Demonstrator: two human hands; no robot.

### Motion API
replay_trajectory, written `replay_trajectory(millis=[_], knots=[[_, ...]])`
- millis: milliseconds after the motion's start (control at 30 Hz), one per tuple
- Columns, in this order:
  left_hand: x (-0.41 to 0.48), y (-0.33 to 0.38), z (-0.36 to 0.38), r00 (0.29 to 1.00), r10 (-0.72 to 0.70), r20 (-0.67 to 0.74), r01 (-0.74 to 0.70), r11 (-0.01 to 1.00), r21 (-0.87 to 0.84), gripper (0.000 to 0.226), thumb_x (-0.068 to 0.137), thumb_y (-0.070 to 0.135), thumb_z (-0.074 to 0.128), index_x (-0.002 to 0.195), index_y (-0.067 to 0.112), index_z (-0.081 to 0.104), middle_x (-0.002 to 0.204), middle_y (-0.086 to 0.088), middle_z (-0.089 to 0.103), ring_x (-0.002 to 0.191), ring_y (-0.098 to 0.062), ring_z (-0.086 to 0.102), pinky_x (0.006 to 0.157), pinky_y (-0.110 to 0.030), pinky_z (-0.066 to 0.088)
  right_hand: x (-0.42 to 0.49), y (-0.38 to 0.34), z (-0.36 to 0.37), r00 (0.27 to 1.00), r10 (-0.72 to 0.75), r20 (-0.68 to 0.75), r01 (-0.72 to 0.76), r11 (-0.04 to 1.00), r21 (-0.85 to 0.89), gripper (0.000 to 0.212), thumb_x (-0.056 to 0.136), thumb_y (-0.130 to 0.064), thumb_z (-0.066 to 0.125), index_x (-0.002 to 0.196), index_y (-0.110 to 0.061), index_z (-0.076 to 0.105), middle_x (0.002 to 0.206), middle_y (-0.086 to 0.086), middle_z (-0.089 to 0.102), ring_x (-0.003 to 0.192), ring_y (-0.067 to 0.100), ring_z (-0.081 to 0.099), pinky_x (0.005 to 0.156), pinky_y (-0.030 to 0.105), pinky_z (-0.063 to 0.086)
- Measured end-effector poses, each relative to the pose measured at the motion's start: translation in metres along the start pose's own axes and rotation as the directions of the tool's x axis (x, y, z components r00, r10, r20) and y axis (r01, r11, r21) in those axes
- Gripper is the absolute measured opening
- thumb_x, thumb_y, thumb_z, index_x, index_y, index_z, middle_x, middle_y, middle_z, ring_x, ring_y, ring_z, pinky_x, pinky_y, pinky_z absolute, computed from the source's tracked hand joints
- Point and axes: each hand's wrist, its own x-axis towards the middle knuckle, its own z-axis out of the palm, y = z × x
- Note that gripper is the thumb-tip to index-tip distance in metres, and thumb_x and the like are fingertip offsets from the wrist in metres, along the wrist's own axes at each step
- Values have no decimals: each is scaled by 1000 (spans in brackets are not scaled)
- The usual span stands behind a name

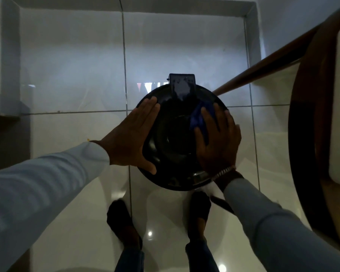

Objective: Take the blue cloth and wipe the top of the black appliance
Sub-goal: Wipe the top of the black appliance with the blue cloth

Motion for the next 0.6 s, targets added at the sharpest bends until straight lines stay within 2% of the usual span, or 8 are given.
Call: replay_trajectory(millis=[100, 167, 267, 333, 400, 500, 533, 600], knots=[[0, -1, 2, 1000, -6, -13, 6, 1000, 6, 147, 44, 83, 65, 147, 20, -19, 155, 4, -26, 143, -8, -27, 117, -35, -2, 27, -29, 3, 976, 217, -34, -217, 976, 15, 53, 91, -44, 44, 141, -28, 37, 152, 5, 36, 138, 32, 31, 109, 61, 26], [1, -1, 2, 1000, -24, -12, 24, 1000, -5, 147, 43, 85, 64, 146, 23, -21, 155, 7, -28, 143, -7, -27, 116, -34, -2, 30, -48, 8, 964, 261, -50, -260, 965, 19, 53, 91, -45, 44, 141, -30, 35, 154, 5, 33, 141, 34, 26, 112, 64, 18], [2, 1, 0, 999, -41, 7, 41, 999, -22, 148, 43, 84, 64, 145, 24, -24, 154, 6, -29, 142, -7, -28, 116, -30, -7, 4, -65, 14, 998, -17, 56, 19, 1000, -23, 60, 90, -54, 39, 144, -32, 28, 158, 2, 24, 146, 33, 14, 115, 61, 5], [-3, 5, -2, 998, -67, 1, 67, 998, -16, 147, 44, 83, 65, 145, 22, -23, 154, 4, -29, 141, -7, -31, 114, -26, -13, -20, -63, 11, 970, -190, 152, 194, 981, -8, 62, 90, -60, 36, 145, -32, 28, 158, 1, 23, 147, 30, 12, 116, 60, 4], [-9, 10, -3, 994, -103, -21, 103, 995, 15, 143, 49, 79, 67, 145, 19, -21, 154, 0, -28, 143, -13, -28, 117, -31, -11, -35, -54, 3, 951, -247, 187, 238, 969, 71, 57, 90, -59, 34, 140, -33, 37, 156, 0, 29, 147, 27, 15, 116, 62, 7], [-21, 30, -5, 987, -158, -38, 159, 987, 38, 130, 61, 63, 72, 147, 13, -12, 155, -5, -20, 146, -23, -16, 120, -39, -1, -45, -43, -17, 992, -103, 76, 84, 973, 216, 40, 90, -44, 45, 122, -24, 57, 145, 7, 47, 139, 30, 34, 113, 58, 25], [-24, 39, -4, 982, -177, -64, 177, 984, -4, 118, 68, 53, 72, 148, 11, -3, 157, -8, -12, 147, -27, -9, 121, -41, 4, -48, -41, -22, 1000, 13, 12, -16, 961, 276, 37, 88, -39, 52, 119, -19, 57, 139, 11, 51, 132, 31, 42, 109, 54, 34], [-25, 67, -2, 937, -284, -203, 237, 944, -229, 80, 78, 30, 59, 145, 4, 24, 156, -19, 22, 144, -36, 20, 117, -48, 25, -51, -44, -30, 954, 298, -18, -263, 867, 423, 46, 83, -31, 64, 122, -11, 50, 127, 14, 53, 117, 31, 51, 98, 48, 46]])
